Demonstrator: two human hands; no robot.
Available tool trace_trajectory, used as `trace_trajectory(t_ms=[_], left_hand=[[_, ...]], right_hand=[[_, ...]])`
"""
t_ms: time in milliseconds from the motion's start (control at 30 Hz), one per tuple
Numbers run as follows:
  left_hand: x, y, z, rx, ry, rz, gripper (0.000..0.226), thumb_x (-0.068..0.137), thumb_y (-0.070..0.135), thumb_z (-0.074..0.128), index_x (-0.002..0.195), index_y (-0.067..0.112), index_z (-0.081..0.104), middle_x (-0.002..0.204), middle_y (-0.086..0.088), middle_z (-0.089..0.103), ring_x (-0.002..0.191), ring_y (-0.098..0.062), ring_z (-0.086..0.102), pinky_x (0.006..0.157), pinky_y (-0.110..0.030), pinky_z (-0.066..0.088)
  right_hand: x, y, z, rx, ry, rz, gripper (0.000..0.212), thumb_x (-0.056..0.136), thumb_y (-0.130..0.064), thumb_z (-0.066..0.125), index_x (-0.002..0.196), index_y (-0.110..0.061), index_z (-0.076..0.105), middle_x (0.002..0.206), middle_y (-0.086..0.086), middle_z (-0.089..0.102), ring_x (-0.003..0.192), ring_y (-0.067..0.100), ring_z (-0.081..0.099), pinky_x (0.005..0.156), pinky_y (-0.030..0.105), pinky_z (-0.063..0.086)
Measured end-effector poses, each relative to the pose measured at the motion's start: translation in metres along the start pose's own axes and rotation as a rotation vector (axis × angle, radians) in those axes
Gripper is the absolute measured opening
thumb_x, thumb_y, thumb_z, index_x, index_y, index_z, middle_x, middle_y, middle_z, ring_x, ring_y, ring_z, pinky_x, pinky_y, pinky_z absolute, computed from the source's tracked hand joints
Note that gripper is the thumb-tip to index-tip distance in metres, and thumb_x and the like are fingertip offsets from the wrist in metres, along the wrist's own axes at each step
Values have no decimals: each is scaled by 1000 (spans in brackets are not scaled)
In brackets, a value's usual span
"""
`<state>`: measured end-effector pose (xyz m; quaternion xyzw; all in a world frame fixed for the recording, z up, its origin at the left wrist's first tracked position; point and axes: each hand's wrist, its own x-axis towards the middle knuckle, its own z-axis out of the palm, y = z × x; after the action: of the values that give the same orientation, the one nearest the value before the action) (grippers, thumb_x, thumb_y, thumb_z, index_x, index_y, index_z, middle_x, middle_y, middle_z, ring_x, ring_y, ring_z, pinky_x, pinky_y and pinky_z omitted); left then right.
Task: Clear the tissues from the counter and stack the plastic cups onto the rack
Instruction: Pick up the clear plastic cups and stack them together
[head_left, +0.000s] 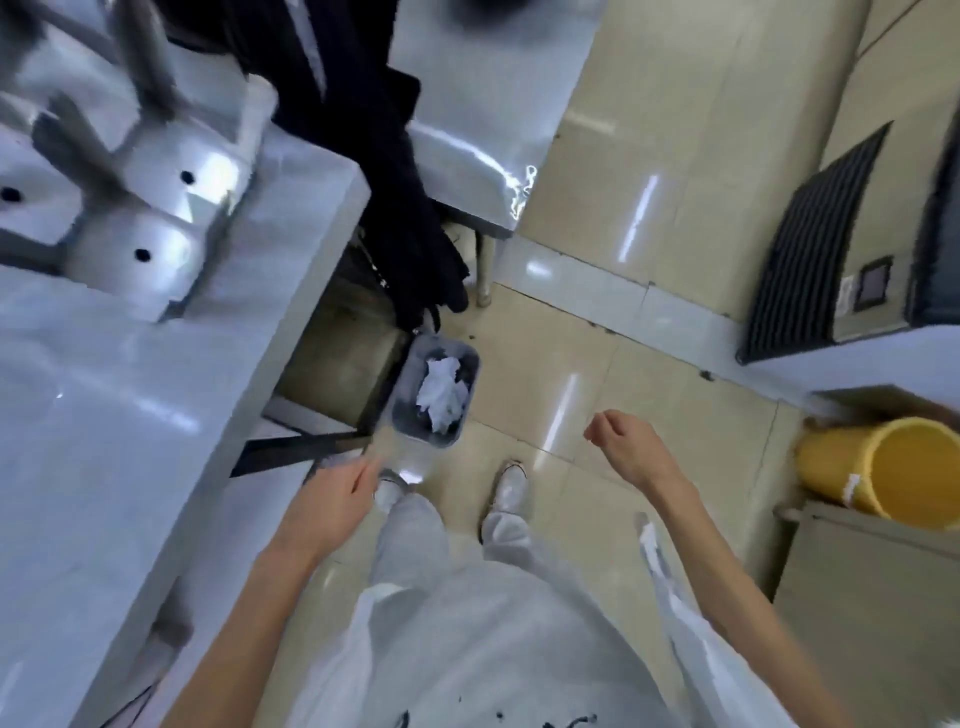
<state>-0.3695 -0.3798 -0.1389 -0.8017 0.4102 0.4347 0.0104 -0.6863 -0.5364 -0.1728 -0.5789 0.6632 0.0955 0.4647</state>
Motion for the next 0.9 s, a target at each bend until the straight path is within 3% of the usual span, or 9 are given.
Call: trace_trajectory(t_ms=[100, 200, 333, 400, 500, 600, 667, 767, 900], left_hand=[[-61, -48, -4, -155, 80, -82, 33, 108, 15, 44, 88, 1, 67, 91, -14, 70, 90, -34, 67, 80, -38, 51], [-117, -95, 5, -248, 158, -258, 36, 109, 24, 44, 75, 20, 57, 80, -2, 64, 90, -31, 69, 78, -36, 49], [-190, -153, 30, -357, 330, -441, 39, 108, 31, 41, 108, 8, 72, 105, -13, 76, 103, -28, 73, 92, -36, 54], [-218, -182, 40, -407, 370, -513, 37, 106, 32, 41, 104, 12, 73, 100, -9, 77, 95, -24, 73, 88, -37, 56], [-241, -218, 43, -567, 288, -622, 28, 106, 27, 44, 82, 23, 59, 90, -4, 71, 91, -26, 70, 86, -38, 55], [-253, -252, 28, -661, 312, -645, 31, 106, 32, 42, 77, 26, 52, 86, 1, 65, 89, -25, 67, 86, -34, 51], [-256, -267, 10, -637, 352, -632, 34, 108, 34, 42, 76, 26, 49, 85, 3, 62, 84, -20, 61, 78, -32, 45], [-259, -288, -23, -549, 417, -612, 32, 108, 36, 43, 80, 22, 48, 82, 3, 58, 78, -17, 54, 67, -32, 37], [-252, -308, -61, -532, 490, -578, 25, 107, 32, 46, 92, 17, 60, 87, 2, 67, 75, -17, 58, 64, -27, 39]], right_hand=[[-6, -62, 8, -219, -129, -134, 39, 101, -24, 36, 80, -12, 66, 96, 9, 73, 97, 31, 66, 89, 39, 51], [-20, -128, 33, -438, -258, -311, 38, 103, -26, 37, 94, -4, 67, 100, 11, 71, 97, 31, 64, 90, 39, 49], [-61, -216, 84, -650, -334, -643, 37, 107, -31, 34, 97, -8, 61, 95, 2, 61, 93, 24, 60, 83, 35, 43], [-90, -252, 117, -655, -364, -730, 39, 106, -37, 34, 104, -13, 65, 100, 0, 66, 92, 20, 58, 80, 27, 37], [-128, -290, 167, -589, -424, -852, 39, 106, -37, 39, 105, -13, 69, 108, 5, 71, 100, 18, 62, 92, 31, 44], [-167, -309, 226, -715, -515, -904, 39, 107, -34, 35, 108, -11, 67, 114, 3, 67, 116, 24, 60, 99, 35, 40], [-193, -310, 261, -738, -590, -946, 37, 108, -34, 34, 97, -13, 62, 101, 5, 65, 108, 27, 61, 94, 35, 40], [-228, -315, 302, -799, -715, -971, 42, 106, -40, 35, 97, -10, 63, 99, 9, 67, 97, 23, 60, 90, 36, 44], [-235, -339, 308, -796, -868, -954, 33, 100, -43, 42, 101, -22, 66, 103, -5, 69, 93, 9, 60, 85, 27, 46]])
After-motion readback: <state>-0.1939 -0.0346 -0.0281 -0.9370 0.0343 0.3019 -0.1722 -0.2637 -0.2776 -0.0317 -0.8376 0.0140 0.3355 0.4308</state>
